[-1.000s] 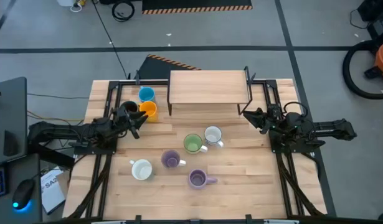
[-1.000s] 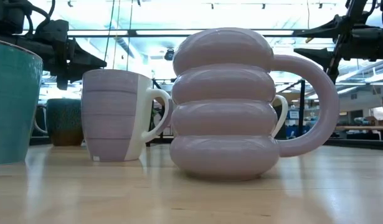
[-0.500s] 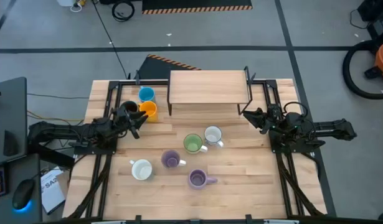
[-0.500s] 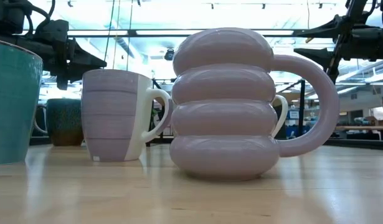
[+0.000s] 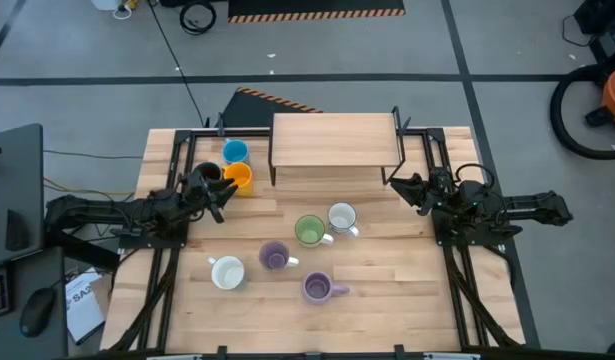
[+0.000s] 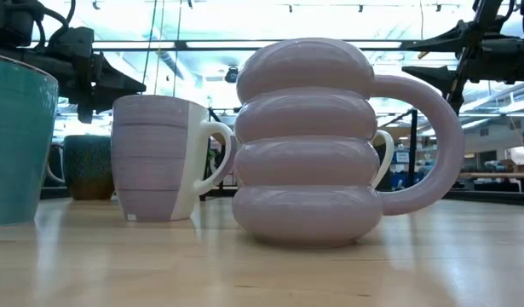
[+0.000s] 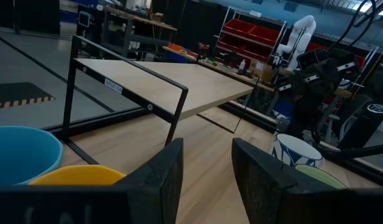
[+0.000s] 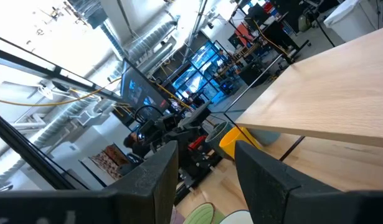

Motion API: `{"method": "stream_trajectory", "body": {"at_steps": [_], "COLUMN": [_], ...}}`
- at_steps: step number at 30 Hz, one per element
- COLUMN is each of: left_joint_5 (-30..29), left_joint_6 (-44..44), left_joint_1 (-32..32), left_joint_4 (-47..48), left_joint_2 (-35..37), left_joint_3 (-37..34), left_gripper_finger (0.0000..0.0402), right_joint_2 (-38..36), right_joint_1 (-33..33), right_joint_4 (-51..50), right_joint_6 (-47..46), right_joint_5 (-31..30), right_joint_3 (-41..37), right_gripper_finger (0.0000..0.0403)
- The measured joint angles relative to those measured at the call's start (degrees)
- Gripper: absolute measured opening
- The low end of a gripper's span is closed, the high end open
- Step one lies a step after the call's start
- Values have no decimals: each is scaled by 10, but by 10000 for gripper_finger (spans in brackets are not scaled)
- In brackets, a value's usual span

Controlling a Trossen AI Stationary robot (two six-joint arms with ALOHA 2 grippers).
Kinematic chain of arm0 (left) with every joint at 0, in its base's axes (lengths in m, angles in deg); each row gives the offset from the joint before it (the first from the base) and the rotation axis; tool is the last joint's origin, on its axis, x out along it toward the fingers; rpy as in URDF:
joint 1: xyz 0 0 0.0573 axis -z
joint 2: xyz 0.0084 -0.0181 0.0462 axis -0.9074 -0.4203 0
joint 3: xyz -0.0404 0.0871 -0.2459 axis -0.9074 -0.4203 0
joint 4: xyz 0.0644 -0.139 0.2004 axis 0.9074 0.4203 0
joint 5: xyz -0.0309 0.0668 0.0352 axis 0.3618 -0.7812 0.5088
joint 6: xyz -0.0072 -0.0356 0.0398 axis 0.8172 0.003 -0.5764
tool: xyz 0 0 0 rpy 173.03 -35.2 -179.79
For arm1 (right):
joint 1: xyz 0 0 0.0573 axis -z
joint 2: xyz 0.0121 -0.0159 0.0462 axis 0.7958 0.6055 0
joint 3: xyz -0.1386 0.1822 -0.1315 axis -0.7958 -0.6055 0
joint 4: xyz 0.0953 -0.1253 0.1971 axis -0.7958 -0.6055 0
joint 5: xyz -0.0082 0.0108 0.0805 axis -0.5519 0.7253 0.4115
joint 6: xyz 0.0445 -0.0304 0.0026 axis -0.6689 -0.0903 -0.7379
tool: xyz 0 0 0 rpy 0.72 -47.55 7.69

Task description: Place coffee mugs

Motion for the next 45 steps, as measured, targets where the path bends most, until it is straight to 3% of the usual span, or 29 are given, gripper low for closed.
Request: {"method": "stream_trajectory", "body": {"at_steps": [25,34,38,45], "left_joint_5": [0,-15,-50,-52], "left_joint_6": [30,51,47,49], "left_joint_1": [0,0,0,-1], "left_joint_4": [-1,-36,-39,-25], "left_joint_2": [0,0,0,0], "left_joint_3": [0,0,0,0], "left_gripper_finger": [142,142,142,142], "right_joint_2": [0,1,10,34], "right_joint_1": [0,0,0,0], "right_joint_4": [36,36,39,109], "right_joint_6": [1,44,79,162], "right_joint_5": [-24,-49,-52,-27], "right_joint_3": [0,0,0,0], "right_gripper_finger": [165,165,165,165]}}
